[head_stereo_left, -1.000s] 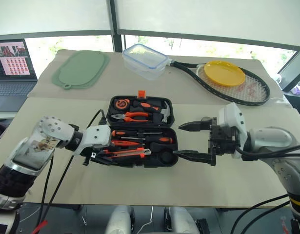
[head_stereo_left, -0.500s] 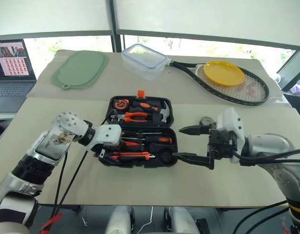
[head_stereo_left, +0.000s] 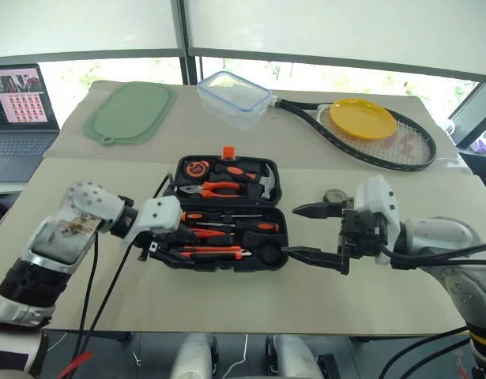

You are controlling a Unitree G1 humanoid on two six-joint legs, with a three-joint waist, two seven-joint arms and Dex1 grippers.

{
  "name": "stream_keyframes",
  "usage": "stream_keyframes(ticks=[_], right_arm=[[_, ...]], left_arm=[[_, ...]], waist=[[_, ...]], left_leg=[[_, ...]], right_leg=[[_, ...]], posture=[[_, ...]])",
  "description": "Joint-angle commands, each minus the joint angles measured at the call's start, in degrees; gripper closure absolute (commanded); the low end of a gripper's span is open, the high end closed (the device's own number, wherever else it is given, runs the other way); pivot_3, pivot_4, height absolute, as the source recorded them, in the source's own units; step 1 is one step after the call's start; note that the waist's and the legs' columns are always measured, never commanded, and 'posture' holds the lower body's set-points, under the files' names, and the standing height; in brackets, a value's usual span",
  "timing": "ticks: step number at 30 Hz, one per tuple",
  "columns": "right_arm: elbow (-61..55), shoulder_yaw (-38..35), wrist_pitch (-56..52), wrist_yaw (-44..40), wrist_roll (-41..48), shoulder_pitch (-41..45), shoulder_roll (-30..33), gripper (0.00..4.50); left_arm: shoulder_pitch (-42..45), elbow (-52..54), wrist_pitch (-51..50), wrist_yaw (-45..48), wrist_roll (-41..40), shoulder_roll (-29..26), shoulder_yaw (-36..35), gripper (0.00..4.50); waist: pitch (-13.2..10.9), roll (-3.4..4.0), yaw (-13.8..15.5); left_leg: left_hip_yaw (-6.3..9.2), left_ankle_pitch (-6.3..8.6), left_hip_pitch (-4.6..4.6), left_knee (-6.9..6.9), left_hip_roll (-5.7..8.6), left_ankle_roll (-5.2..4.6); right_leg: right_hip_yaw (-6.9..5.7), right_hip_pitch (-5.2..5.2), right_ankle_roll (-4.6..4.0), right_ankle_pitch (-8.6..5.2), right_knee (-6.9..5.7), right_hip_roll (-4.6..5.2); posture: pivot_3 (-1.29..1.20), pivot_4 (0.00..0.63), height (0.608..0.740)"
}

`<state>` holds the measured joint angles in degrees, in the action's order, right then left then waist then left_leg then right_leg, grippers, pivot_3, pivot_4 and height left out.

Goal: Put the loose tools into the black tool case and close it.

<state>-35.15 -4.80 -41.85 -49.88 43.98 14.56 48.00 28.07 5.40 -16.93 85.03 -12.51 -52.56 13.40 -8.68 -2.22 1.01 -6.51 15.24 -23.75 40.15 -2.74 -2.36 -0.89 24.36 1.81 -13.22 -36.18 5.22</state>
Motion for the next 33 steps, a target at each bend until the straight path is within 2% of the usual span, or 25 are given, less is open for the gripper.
stream_keyframes(ticks=[1,2,7,19,26,29,31,33], right_arm=[[-0.8,-1.7,1.1,-0.3,0.1,0.3,0.6,0.00],[-0.7,-1.6,1.1,-0.4,0.0,0.2,0.6,0.00],[-0.3,-1.3,1.3,-0.5,-0.3,0.3,0.5,0.00],[0.2,-1.3,1.3,-0.2,-0.7,0.5,0.4,0.00],[0.9,-2.4,1.3,-0.1,-1.8,-0.9,1.1,0.00],[2.4,-3.5,2.8,-0.3,-4.9,-3.0,2.7,0.00],[4.9,-5.4,2.8,-0.4,-6.3,-4.7,4.3,0.00],[8.1,-7.4,3.2,-0.9,-7.7,-6.2,5.9,0.00]], left_arm=[[0.0,-0.1,1.8,-1.2,0.9,0.6,0.0,4.18],[-0.2,0.1,1.4,-1.2,0.8,0.7,0.0,4.48],[-0.7,1.5,-0.3,-1.3,0.4,0.5,0.0,4.48],[-3.0,0.6,4.8,-5.1,8.4,1.1,4.4,4.48],[-2.3,0.6,4.2,-6.3,8.4,2.4,4.2,4.48],[-1.6,2.7,0.4,-7.1,4.8,3.0,1.1,4.48],[-0.6,5.6,-6.4,-8.2,-1.4,3.8,-3.4,4.48],[0.2,8.3,-11.8,-9.7,-7.0,4.5,-8.0,3.98]], waist=[[0.0,0.00,0.0],[0.0,0.00,0.0],[0.0,0.00,-0.1],[0.1,0.13,-0.2],[0.2,0.23,0.4],[0.2,0.23,0.7],[0.2,0.23,0.7],[0.1,0.20,0.5]], left_leg=[[0.00,0.00,0.00,0.02,0.00,-0.01],[0.00,0.01,-0.01,0.02,0.00,-0.01],[0.01,0.01,0.00,0.01,-0.02,-0.01],[-0.01,0.01,0.24,-0.02,0.00,-0.02],[-0.02,0.01,0.35,-0.01,0.02,-0.03],[-0.02,0.01,0.35,0.01,0.03,-0.04],[-0.02,0.02,0.31,0.04,0.03,-0.05],[0.00,0.02,0.17,0.09,0.02,-0.05]], right_leg=[[0.00,0.00,0.01,0.00,0.00,0.00],[0.01,0.00,0.01,0.01,0.00,0.00],[0.01,0.00,0.01,0.00,-0.01,-0.02],[0.06,-0.18,0.00,0.00,0.00,0.00],[0.07,-0.27,0.02,0.01,-0.03,0.04],[0.07,-0.29,0.02,0.02,-0.04,0.05],[0.08,-0.26,0.04,0.02,-0.04,0.05],[0.06,-0.17,0.05,0.03,-0.06,0.03]], posture=[[0.00,0.150,0.738],[0.00,0.150,0.738],[0.00,0.150,0.738],[0.00,0.150,0.738],[0.00,0.150,0.738],[0.00,0.150,0.738],[0.00,0.150,0.738],[0.00,0.150,0.738]])
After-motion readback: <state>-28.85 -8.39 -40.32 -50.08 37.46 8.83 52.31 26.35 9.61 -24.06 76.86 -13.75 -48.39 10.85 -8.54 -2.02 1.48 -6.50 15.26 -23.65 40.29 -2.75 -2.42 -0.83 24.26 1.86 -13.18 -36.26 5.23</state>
